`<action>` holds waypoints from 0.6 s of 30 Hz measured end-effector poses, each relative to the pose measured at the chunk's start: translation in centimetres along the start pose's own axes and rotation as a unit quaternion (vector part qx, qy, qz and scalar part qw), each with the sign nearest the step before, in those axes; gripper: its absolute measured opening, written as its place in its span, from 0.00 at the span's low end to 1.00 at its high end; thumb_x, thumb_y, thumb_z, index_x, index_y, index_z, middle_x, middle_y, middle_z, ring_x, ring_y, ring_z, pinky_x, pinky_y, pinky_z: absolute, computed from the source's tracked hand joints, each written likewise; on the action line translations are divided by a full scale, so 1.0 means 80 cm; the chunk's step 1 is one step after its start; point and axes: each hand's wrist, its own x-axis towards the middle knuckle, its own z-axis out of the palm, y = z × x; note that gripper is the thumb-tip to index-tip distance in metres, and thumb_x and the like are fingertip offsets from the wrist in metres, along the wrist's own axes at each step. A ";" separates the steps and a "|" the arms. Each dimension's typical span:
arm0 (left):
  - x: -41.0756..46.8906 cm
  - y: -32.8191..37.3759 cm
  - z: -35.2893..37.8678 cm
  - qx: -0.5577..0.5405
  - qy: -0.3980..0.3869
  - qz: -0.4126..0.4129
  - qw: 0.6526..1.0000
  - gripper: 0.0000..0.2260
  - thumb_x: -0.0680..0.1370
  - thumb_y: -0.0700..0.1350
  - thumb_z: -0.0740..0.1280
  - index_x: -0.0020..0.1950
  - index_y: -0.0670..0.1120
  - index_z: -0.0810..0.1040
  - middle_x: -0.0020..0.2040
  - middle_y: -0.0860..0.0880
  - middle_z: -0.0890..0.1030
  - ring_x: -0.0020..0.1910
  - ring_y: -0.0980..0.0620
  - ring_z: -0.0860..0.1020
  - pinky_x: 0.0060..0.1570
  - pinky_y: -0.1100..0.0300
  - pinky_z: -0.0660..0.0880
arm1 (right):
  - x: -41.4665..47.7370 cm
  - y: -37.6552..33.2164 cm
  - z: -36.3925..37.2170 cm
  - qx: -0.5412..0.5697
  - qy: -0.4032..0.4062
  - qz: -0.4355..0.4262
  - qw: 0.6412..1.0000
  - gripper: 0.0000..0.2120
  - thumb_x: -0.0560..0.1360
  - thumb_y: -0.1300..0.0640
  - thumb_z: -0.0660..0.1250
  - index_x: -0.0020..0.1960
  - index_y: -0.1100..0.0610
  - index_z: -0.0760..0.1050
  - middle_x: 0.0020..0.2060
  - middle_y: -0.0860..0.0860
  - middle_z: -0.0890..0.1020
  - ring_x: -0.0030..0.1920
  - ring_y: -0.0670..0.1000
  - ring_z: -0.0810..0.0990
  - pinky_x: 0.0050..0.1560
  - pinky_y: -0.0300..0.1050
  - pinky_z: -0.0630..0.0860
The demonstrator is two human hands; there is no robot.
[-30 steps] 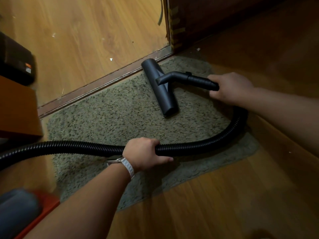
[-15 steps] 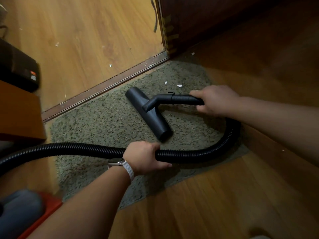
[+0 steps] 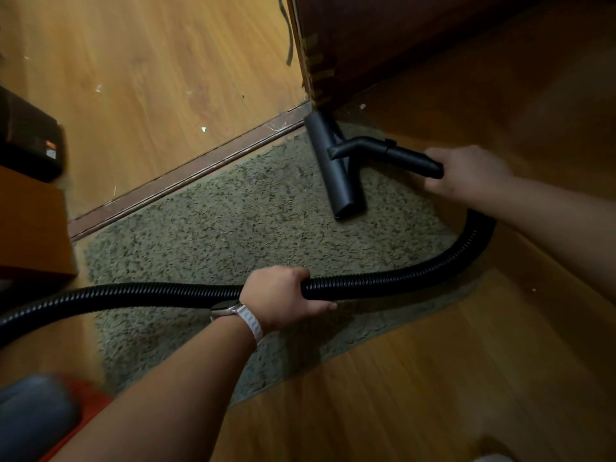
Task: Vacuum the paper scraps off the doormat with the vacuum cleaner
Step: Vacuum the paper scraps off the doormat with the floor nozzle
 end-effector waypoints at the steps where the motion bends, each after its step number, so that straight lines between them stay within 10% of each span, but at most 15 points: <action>1: 0.001 0.001 0.001 0.001 0.000 0.004 1.000 0.29 0.66 0.78 0.60 0.40 0.52 0.73 0.33 0.55 0.75 0.35 0.54 0.76 0.35 0.60 0.73 | -0.004 0.007 0.001 0.012 -0.004 0.008 1.000 0.16 0.78 0.52 0.66 0.65 0.44 0.73 0.39 0.50 0.76 0.36 0.52 0.76 0.29 0.43 0.68; 18: 0.009 -0.008 0.014 0.023 -0.026 0.046 0.998 0.27 0.67 0.78 0.60 0.42 0.54 0.71 0.37 0.56 0.77 0.38 0.52 0.78 0.37 0.59 0.74 | -0.005 -0.024 0.014 -0.020 -0.031 -0.046 0.998 0.15 0.78 0.50 0.65 0.64 0.45 0.71 0.38 0.49 0.76 0.35 0.51 0.76 0.32 0.45 0.73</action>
